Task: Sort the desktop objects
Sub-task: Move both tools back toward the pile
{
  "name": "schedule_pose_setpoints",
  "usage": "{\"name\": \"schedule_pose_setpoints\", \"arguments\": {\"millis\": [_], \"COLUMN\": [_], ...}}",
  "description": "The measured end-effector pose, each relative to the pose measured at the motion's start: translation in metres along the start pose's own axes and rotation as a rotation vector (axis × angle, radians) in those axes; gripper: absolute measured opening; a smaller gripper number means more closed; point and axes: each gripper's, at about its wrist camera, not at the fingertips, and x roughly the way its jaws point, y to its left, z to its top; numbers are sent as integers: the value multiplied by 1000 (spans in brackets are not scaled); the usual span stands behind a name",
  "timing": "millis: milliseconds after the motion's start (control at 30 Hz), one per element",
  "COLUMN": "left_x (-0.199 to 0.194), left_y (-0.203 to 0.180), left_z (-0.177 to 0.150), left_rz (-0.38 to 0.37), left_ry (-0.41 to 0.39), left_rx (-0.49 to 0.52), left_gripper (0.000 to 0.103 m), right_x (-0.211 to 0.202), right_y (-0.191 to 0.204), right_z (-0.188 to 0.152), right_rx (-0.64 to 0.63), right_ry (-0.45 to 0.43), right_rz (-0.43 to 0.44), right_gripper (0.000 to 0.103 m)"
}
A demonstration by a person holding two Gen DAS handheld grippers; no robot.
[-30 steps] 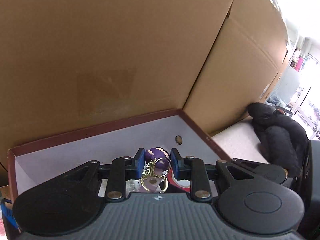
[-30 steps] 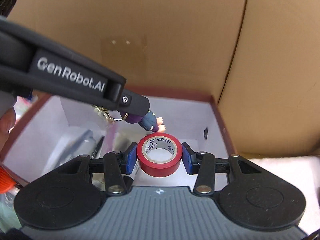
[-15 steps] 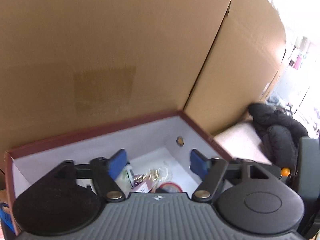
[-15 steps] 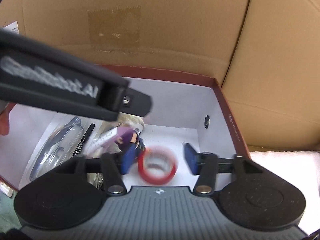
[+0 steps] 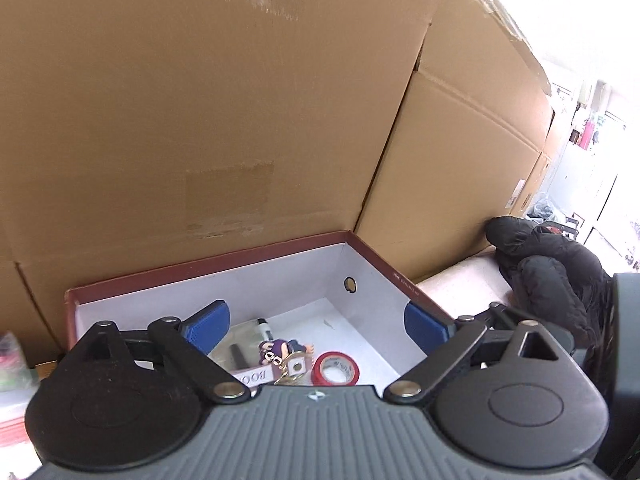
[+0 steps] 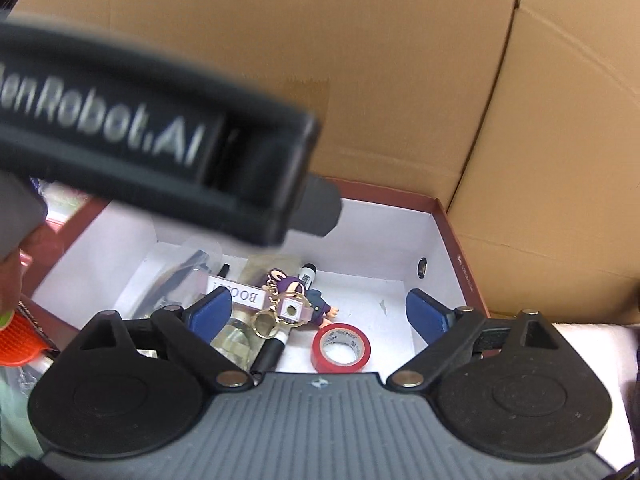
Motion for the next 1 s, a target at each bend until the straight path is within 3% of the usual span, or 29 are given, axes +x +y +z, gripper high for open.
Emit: {"name": "schedule_pose_setpoints", "arguments": {"millis": [233, 467, 633, 733, 867, 1000], "left_x": [-40, -96, -138, -168, -205, -234], "left_y": [-3, -12, -13, -4, 6, 15], "left_z": [-5, -24, -53, -73, -103, -138], "left_rz": [-5, -11, 32, 27, 73, 101], "left_ry": [-29, -69, -49, -45, -60, -81], "left_rx": [-18, 32, 48, -3, -52, -79], "left_gripper": [97, 97, 97, 97, 97, 98], "right_x": [-41, -94, -132, -151, -178, -206], "right_y": [21, 53, 81, 93, 113, 160], "right_z": [5, 4, -7, -16, -41, -58], "right_rx": [4, 5, 20, 38, 58, 79], "right_ry": [-30, -79, -112, -135, -172, -192], "right_rz": [-16, -21, 13, 56, 120, 189], "right_gripper": [92, 93, 93, 94, 95, 95]}}
